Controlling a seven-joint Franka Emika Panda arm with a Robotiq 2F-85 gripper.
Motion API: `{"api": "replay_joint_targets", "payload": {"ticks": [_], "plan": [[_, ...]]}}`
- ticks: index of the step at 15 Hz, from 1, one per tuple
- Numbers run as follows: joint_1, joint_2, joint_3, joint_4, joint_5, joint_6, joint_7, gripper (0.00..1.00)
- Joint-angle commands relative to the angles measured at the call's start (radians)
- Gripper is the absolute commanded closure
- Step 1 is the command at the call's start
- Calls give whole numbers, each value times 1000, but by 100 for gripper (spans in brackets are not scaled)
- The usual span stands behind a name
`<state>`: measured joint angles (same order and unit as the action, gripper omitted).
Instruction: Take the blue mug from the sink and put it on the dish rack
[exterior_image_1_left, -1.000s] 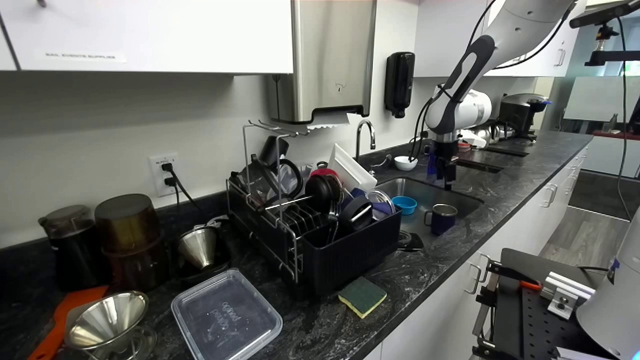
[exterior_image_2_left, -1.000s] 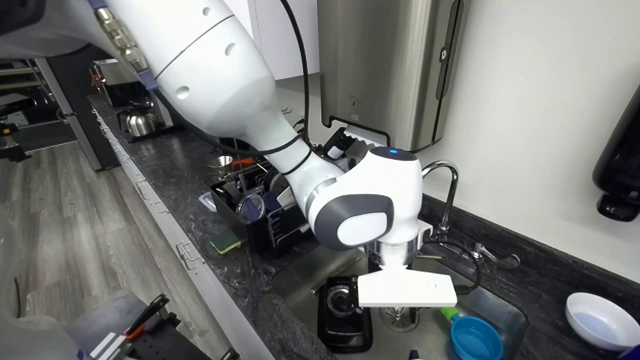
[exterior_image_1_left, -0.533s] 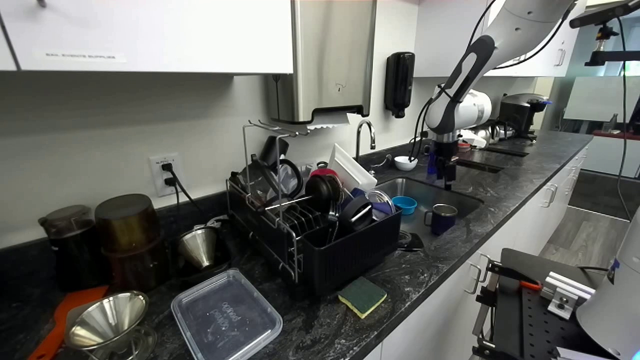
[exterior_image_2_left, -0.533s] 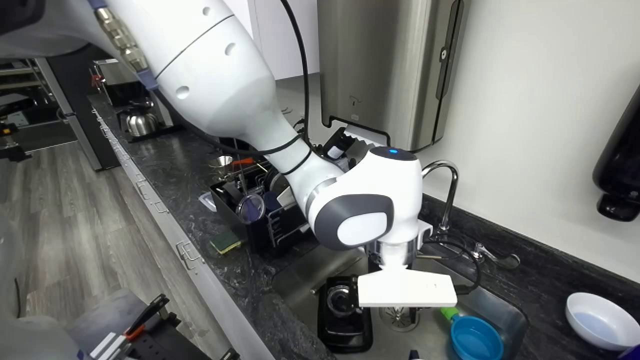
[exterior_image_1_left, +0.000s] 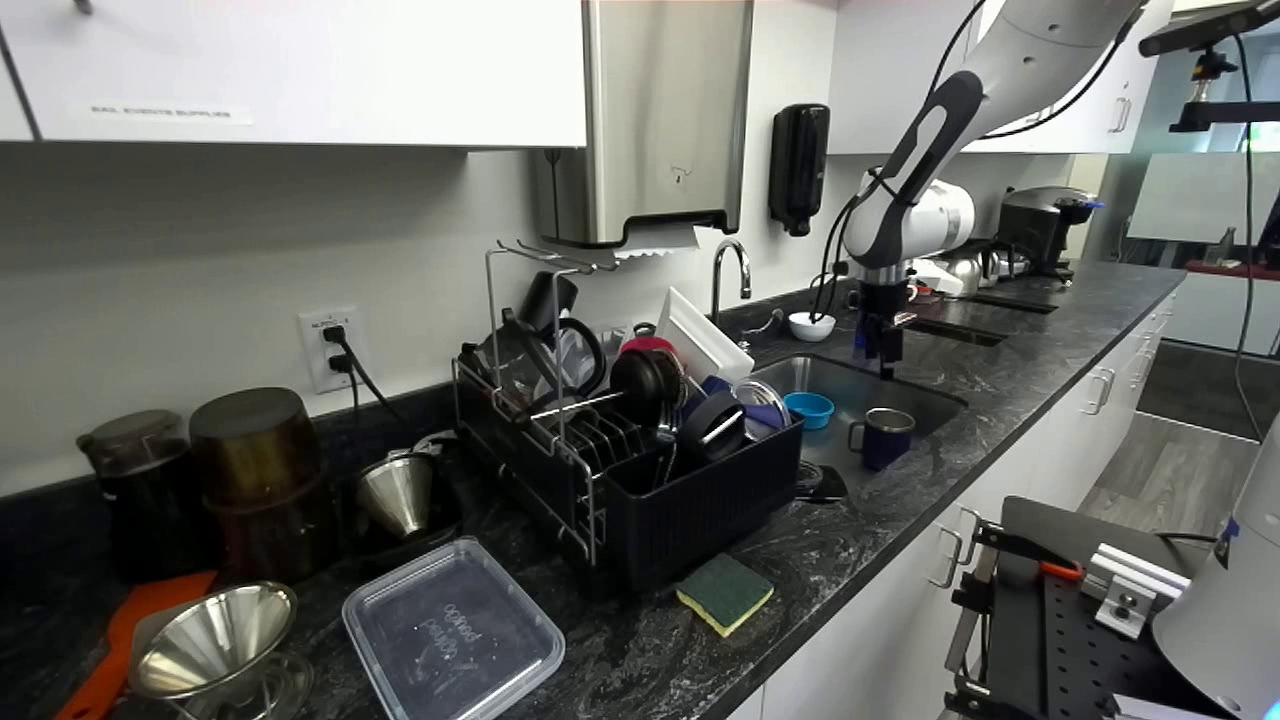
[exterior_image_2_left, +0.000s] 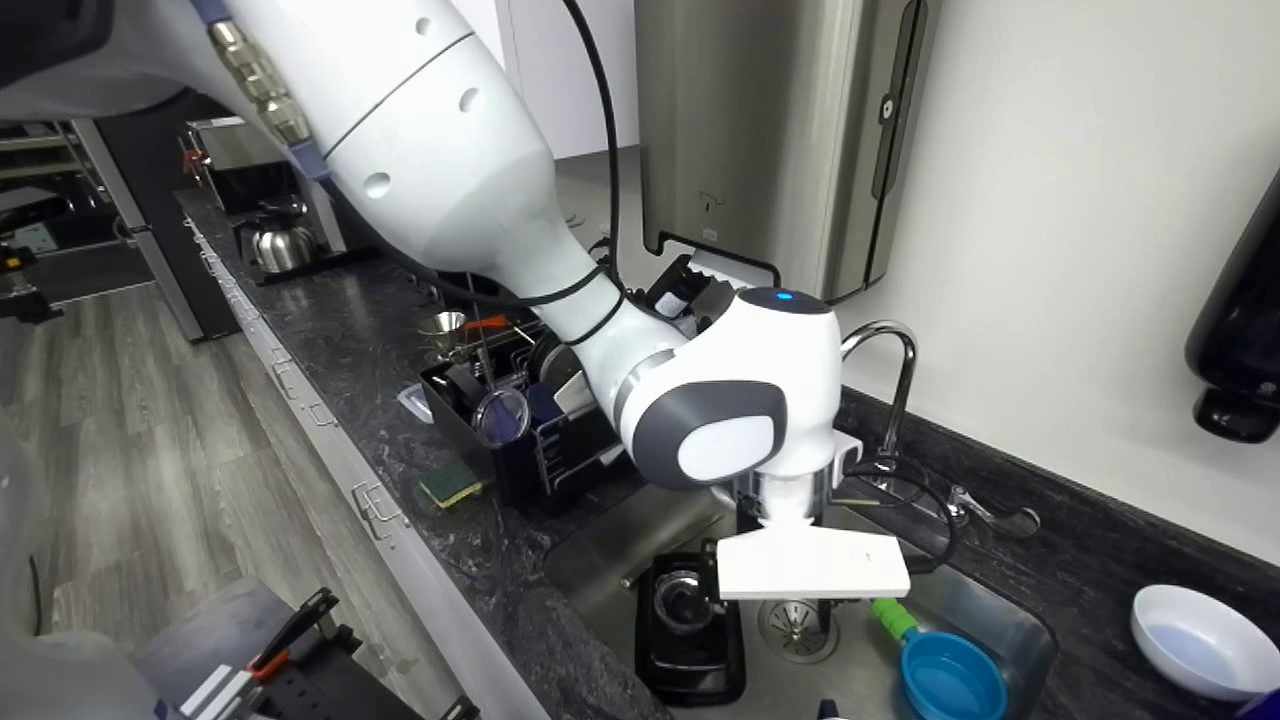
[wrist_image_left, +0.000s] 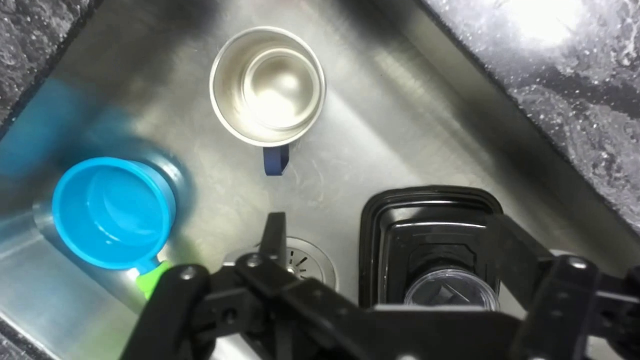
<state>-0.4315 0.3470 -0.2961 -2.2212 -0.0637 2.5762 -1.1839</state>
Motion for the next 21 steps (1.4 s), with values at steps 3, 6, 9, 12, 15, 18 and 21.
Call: {"api": "replay_joint_targets", "payload": {"ticks": [3, 6, 9, 12, 15, 18, 21], "plan": [[-44, 67, 49, 70, 59, -11, -14, 0], [-78, 120, 70, 101, 89, 0, -32, 0], [-110, 173, 84, 130, 91, 6, -36, 0], [-137, 210, 96, 147, 84, 17, -39, 0], [-166, 244, 113, 160, 82, 38, -49, 0], [-200, 280, 135, 175, 82, 63, -66, 0], [-236, 315, 162, 192, 80, 87, -83, 0]]}}
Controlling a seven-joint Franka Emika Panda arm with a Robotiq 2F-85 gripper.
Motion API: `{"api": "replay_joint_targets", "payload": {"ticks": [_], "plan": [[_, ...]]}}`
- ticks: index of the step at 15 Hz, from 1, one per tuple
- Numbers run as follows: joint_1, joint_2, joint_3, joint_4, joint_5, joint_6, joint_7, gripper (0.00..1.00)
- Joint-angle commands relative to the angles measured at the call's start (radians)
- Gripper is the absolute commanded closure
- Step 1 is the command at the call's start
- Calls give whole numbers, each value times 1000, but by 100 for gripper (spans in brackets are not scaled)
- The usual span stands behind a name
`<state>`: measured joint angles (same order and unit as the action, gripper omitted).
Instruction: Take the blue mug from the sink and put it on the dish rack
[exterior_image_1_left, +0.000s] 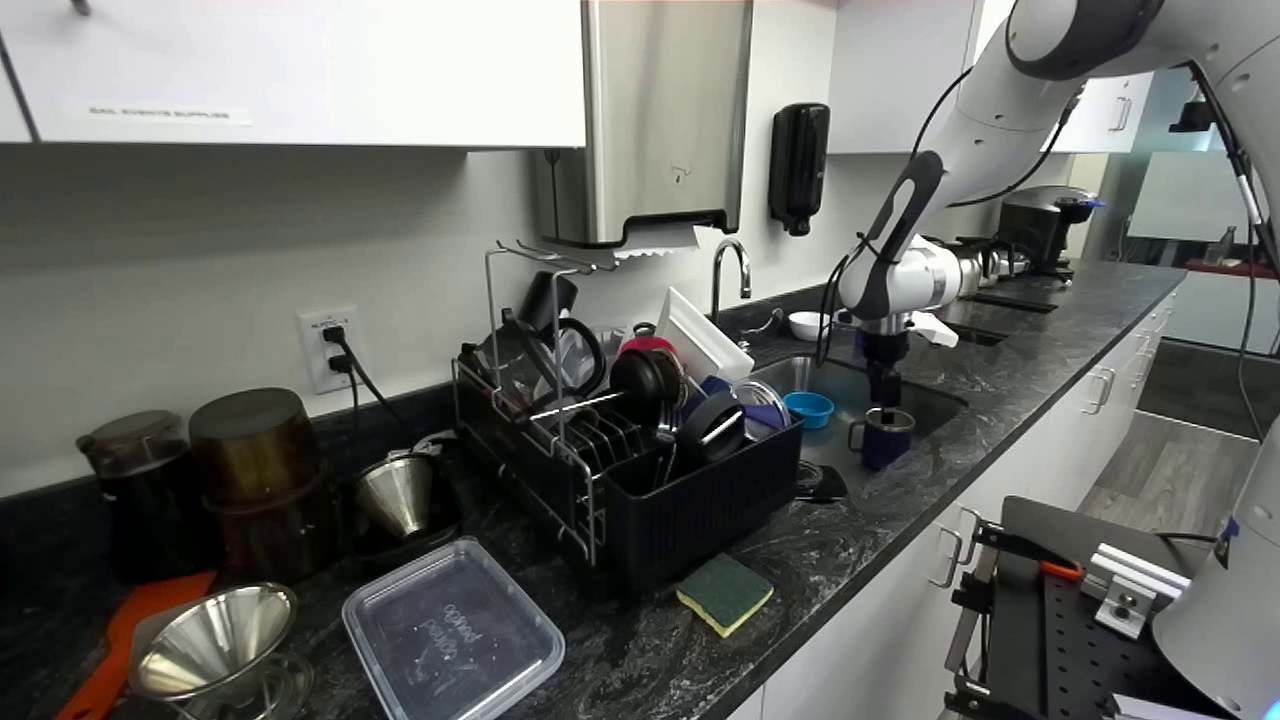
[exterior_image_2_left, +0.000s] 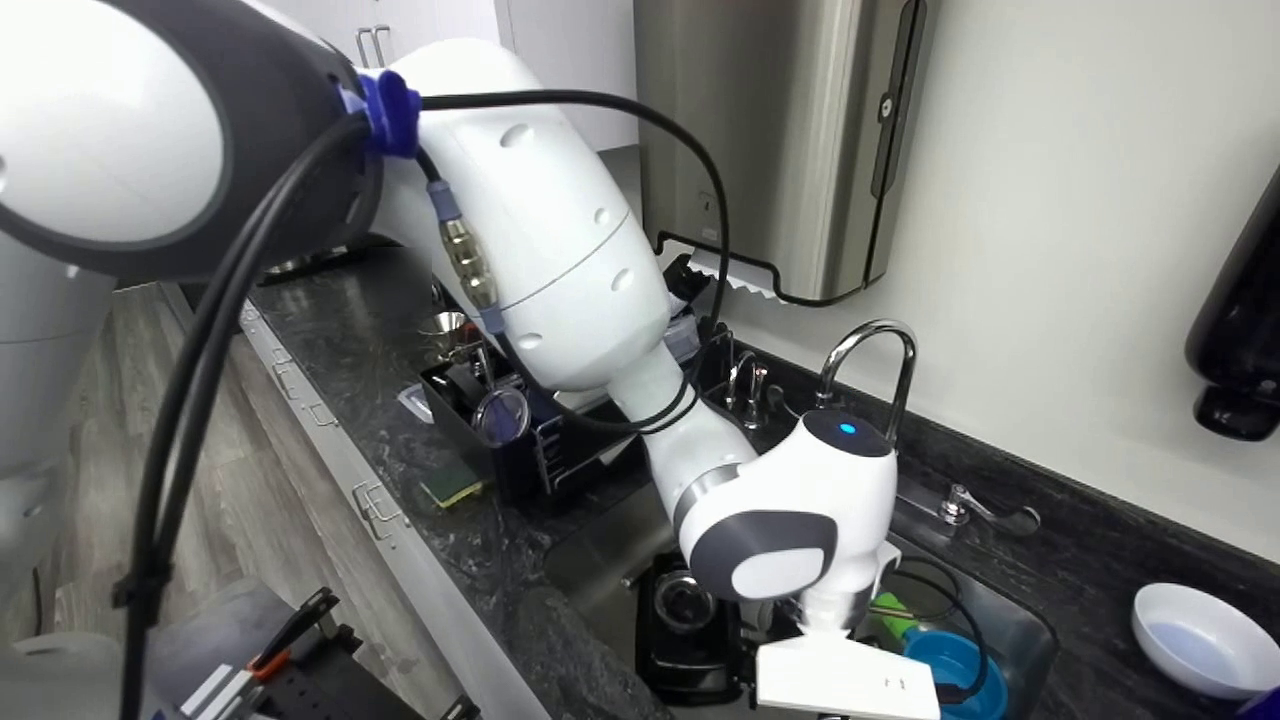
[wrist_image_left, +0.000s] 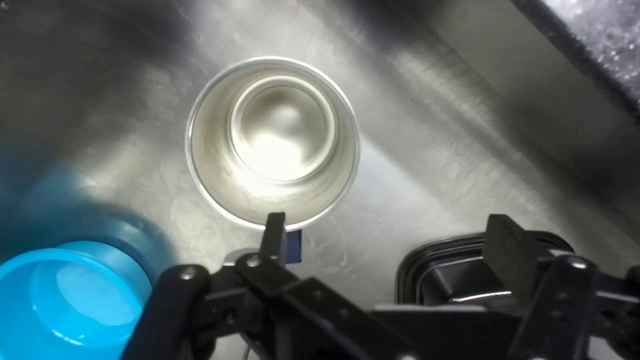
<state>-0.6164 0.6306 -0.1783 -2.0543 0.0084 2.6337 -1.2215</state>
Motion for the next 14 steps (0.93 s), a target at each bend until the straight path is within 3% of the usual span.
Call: {"api": "replay_joint_targets", "payload": {"ticks": [1, 14], "plan": [[-62, 42, 51, 32, 6, 36, -50, 0], [-151, 130, 102, 80, -8, 73, -60, 0]]}}
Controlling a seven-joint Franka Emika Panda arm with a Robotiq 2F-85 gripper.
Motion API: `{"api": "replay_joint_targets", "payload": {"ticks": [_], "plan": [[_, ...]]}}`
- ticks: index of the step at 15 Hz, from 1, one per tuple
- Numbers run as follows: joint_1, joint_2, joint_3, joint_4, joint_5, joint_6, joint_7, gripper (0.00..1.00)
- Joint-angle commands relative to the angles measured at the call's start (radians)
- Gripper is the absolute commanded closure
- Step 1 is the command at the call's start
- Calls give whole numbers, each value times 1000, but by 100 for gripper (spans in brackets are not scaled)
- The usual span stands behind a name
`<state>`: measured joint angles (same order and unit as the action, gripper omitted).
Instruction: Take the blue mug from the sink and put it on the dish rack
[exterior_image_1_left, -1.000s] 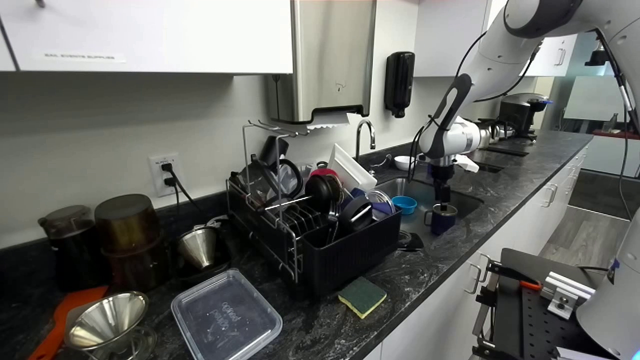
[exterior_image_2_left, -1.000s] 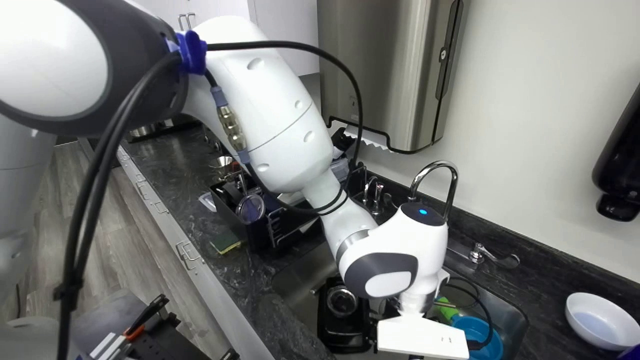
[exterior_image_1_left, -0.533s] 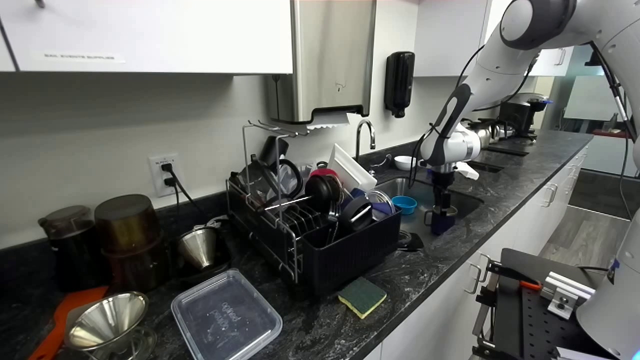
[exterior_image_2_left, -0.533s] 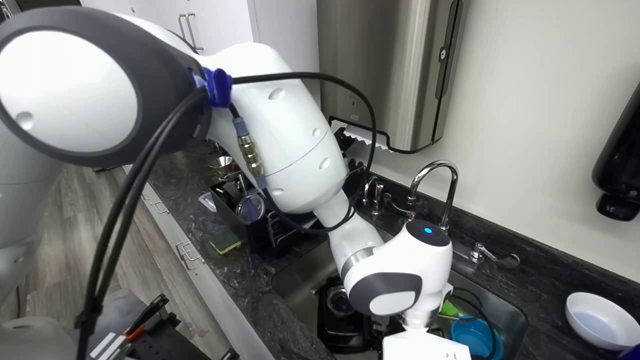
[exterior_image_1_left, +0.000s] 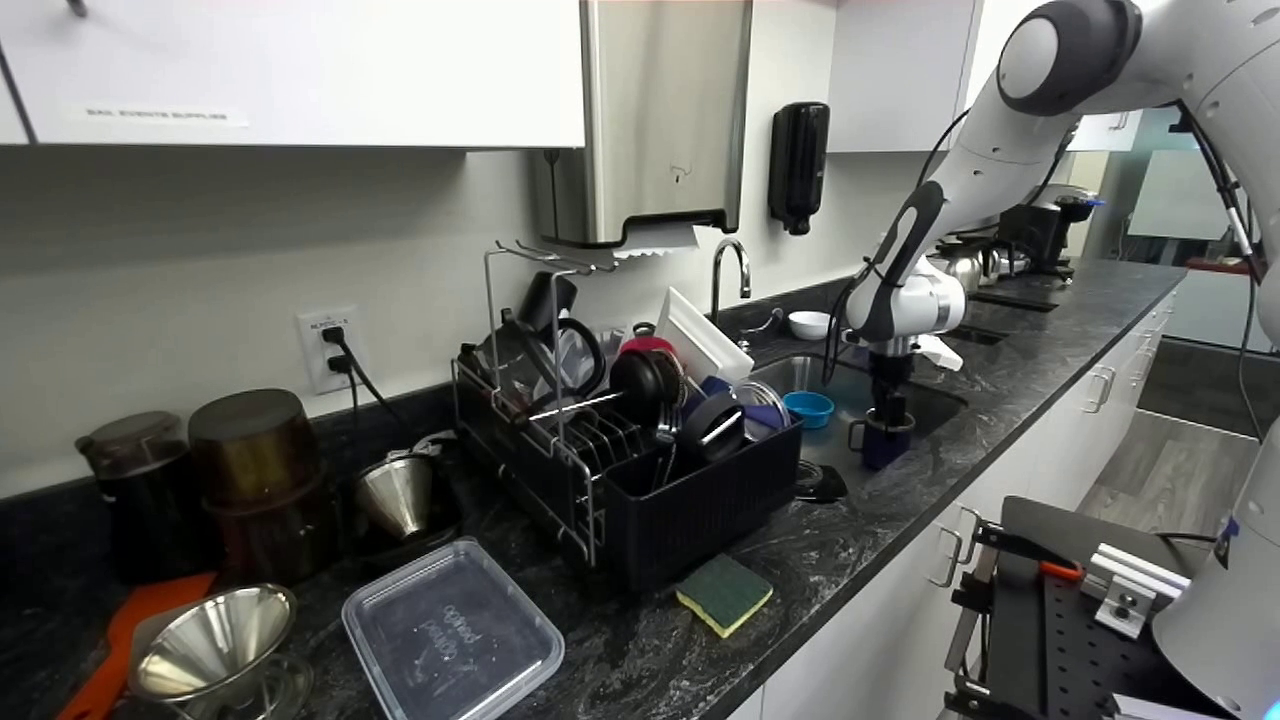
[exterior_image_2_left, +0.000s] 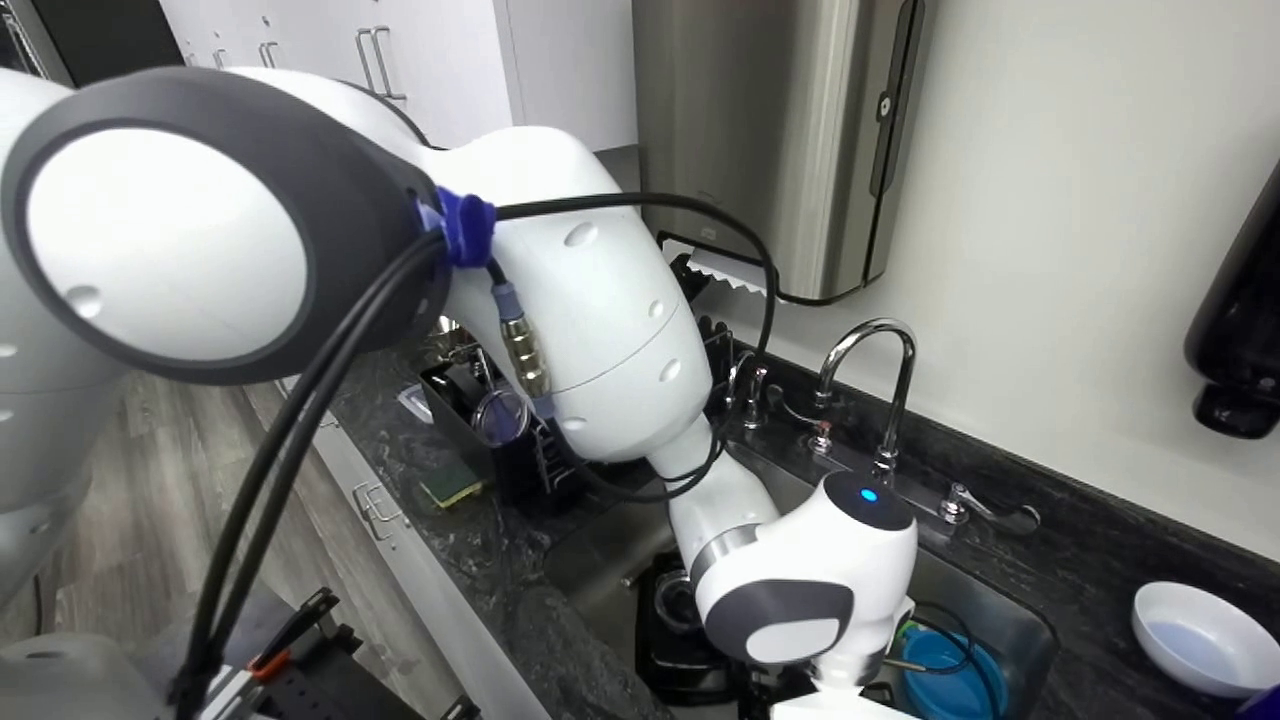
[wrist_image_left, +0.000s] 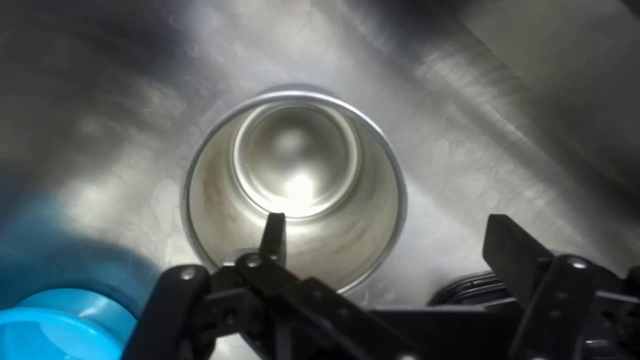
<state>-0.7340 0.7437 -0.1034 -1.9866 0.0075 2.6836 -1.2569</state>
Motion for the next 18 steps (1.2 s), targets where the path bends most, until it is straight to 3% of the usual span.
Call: {"api": "replay_joint_targets", "payload": {"ticks": [1, 15, 16, 18], "plan": [[-35, 21, 29, 13, -9, 27, -24, 0], [-72, 89, 7, -11, -167, 240, -34, 0], [-74, 89, 5, -13, -176, 249, -31, 25], [-77, 87, 7, -14, -191, 259, -29, 34]]}}
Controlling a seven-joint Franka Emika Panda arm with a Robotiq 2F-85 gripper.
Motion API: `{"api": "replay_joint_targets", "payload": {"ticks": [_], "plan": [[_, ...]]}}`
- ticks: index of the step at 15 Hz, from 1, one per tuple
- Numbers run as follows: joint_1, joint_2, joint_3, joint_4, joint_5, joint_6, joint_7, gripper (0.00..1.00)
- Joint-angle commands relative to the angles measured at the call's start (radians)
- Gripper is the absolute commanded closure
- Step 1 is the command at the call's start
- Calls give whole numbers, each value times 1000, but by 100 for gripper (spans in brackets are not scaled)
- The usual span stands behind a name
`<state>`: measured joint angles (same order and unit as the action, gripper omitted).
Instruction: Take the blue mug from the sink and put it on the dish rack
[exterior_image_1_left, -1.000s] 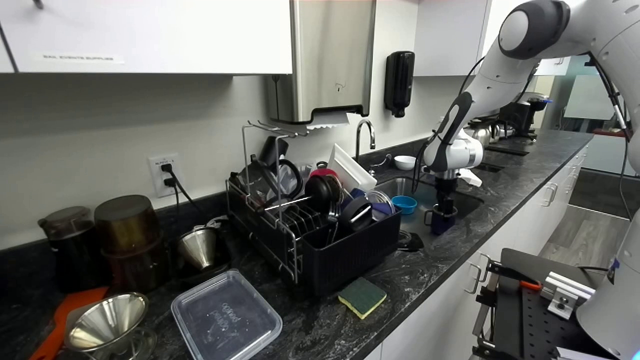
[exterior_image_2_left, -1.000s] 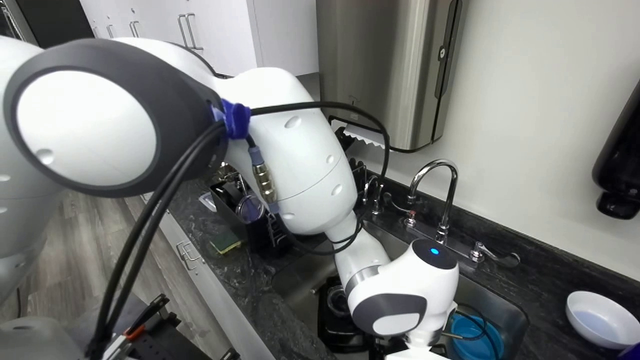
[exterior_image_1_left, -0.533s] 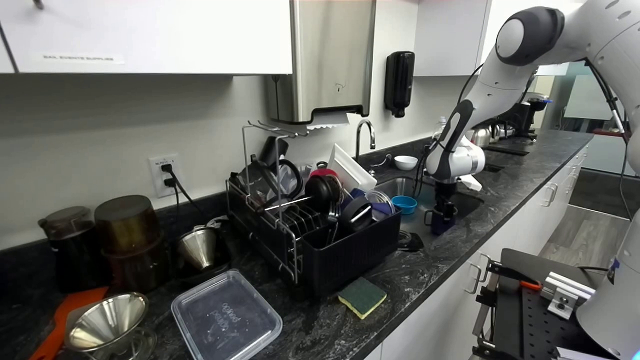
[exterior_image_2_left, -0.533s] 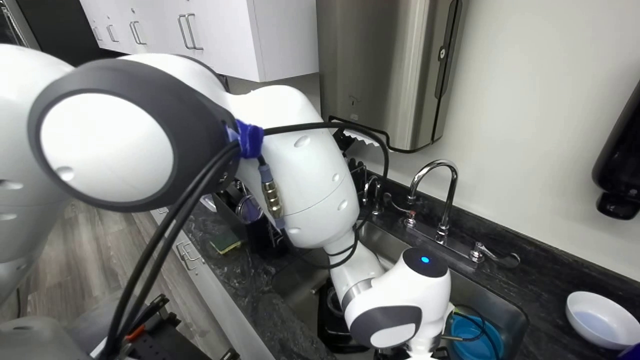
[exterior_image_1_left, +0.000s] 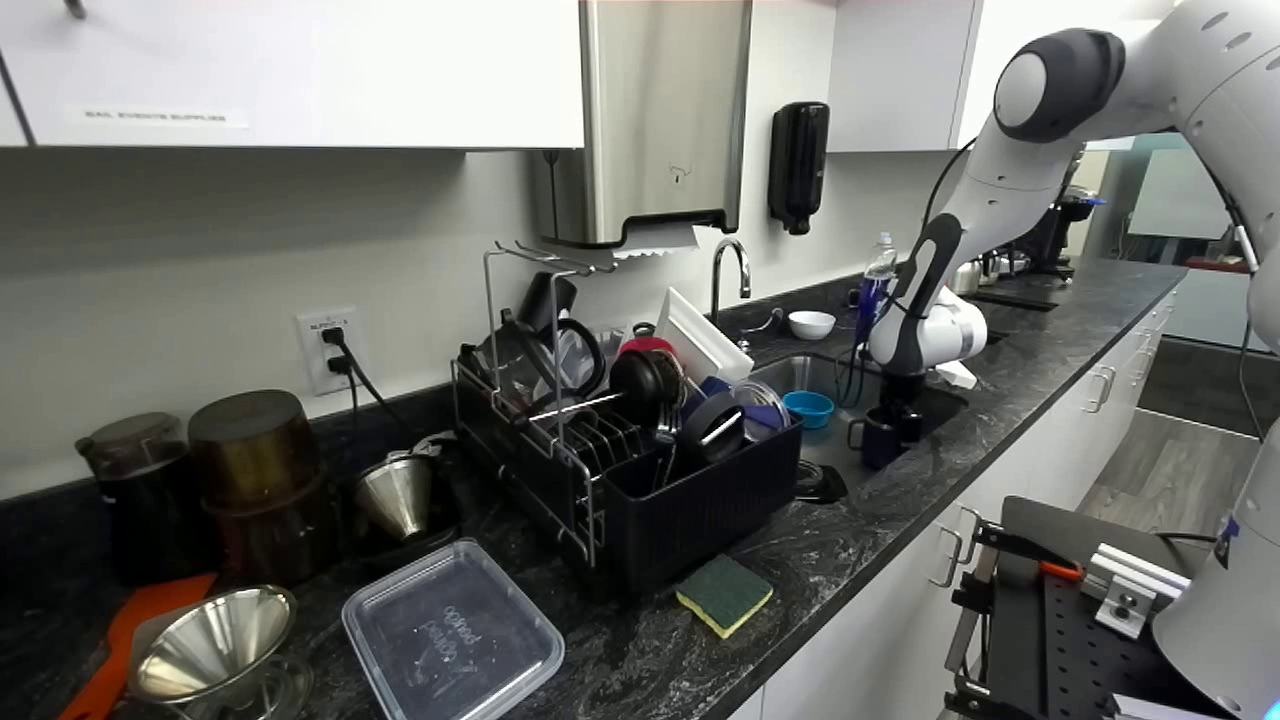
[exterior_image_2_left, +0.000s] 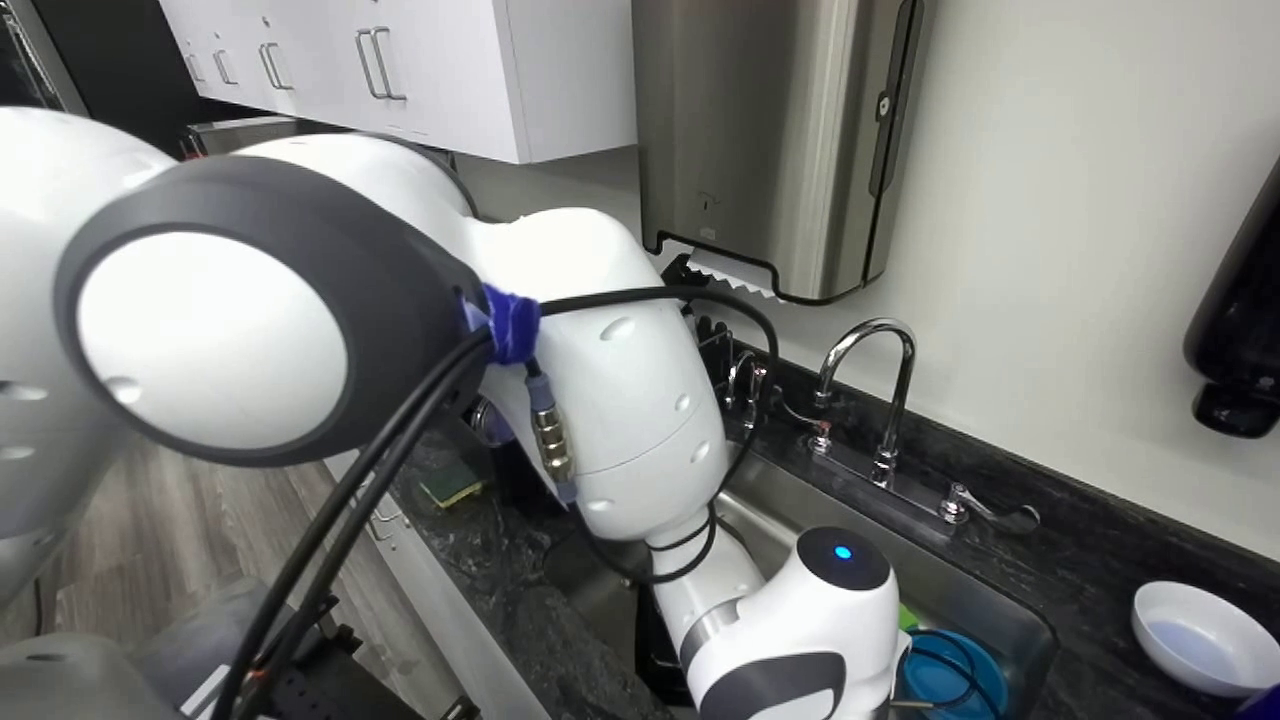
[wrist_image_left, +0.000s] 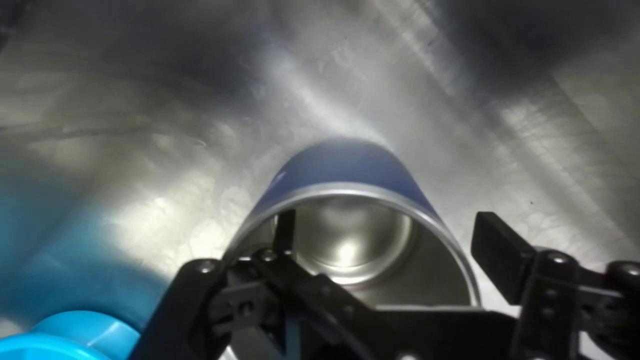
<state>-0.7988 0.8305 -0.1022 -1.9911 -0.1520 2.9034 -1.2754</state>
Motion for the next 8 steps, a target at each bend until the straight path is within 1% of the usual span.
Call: {"api": "replay_joint_targets", "payload": {"ticks": [1, 8], "plan": [[-11, -1, 5, -10, -37, 43, -9, 42], [3, -19, 2, -20, -71, 50, -8, 90]]}}
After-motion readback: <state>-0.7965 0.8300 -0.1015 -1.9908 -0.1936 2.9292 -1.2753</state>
